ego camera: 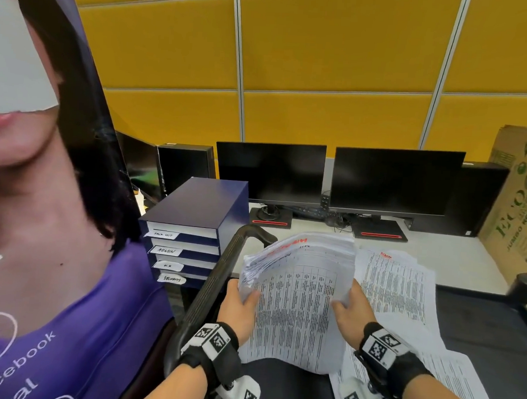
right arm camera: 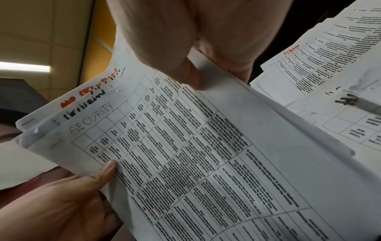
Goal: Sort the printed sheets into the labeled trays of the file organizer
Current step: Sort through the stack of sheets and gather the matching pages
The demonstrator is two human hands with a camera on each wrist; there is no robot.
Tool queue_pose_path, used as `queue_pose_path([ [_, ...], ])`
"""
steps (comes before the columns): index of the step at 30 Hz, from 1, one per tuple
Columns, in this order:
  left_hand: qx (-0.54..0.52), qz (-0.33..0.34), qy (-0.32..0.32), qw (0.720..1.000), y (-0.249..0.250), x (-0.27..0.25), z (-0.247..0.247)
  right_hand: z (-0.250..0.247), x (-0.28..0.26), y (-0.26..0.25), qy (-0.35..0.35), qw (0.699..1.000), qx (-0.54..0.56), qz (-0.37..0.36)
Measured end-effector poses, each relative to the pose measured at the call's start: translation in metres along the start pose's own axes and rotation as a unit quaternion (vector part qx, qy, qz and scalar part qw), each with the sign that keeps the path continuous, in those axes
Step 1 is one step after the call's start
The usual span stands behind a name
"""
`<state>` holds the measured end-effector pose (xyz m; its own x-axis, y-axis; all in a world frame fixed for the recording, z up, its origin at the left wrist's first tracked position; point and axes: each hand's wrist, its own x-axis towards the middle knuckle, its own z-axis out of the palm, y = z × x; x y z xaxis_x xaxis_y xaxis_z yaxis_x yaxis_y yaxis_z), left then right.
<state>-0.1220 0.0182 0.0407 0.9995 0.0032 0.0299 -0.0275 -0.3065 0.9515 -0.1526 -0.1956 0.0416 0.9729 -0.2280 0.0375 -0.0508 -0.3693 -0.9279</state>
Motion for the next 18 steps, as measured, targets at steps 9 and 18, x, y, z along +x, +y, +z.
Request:
queue_pose_path([
  [9,0.04,0.01,0.014,0.999,0.022,0.021,-0.012,-0.007,0.015,-0.012,0.017,1.0,-0.007,-0.009],
  [18,-0.005,0.002,-0.005,1.0,0.057,0.035,-0.034,-0.013,0.037,-0.043,0.017,0.999,0.017,-0.036],
])
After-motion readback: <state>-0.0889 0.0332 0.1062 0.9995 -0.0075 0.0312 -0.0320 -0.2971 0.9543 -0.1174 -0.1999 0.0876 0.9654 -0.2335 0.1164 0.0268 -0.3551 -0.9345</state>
